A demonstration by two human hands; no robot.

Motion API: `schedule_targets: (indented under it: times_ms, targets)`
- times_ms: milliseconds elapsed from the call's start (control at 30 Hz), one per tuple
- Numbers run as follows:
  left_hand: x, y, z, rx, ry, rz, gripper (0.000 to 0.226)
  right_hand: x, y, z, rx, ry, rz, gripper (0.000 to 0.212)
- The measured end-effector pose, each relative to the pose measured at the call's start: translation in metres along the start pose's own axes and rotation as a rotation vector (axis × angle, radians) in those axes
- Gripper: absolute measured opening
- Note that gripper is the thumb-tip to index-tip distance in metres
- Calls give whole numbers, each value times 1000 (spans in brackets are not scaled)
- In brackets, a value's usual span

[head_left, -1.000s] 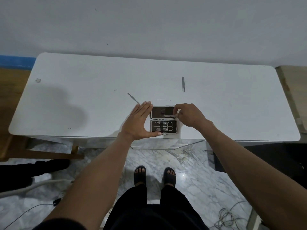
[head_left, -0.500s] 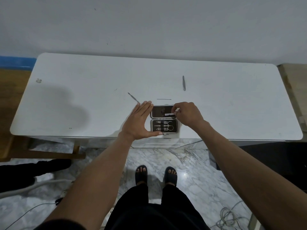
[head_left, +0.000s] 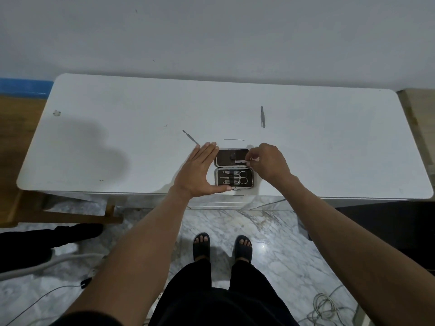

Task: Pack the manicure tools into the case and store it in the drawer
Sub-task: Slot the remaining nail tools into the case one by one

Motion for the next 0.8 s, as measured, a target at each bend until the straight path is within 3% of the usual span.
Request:
schedule_targets:
  times_ms: [333, 800]
  targets:
    - [0, -1, 0, -14, 12, 8, 129, 6, -13, 5, -3, -10, 2, 19]
    - [0, 0, 1, -20, 10, 8, 129, 15, -24, 19, 18, 3, -60, 13]
Point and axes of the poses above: each hand's wrist, its own x-axis towards the middle knuckle, its own z-axis out of the palm, y = z × x, the point moved 5 cm from there along x, towards the middle knuckle, and after that the axes turned 10 degrees about -z, right-handed, at the moved point
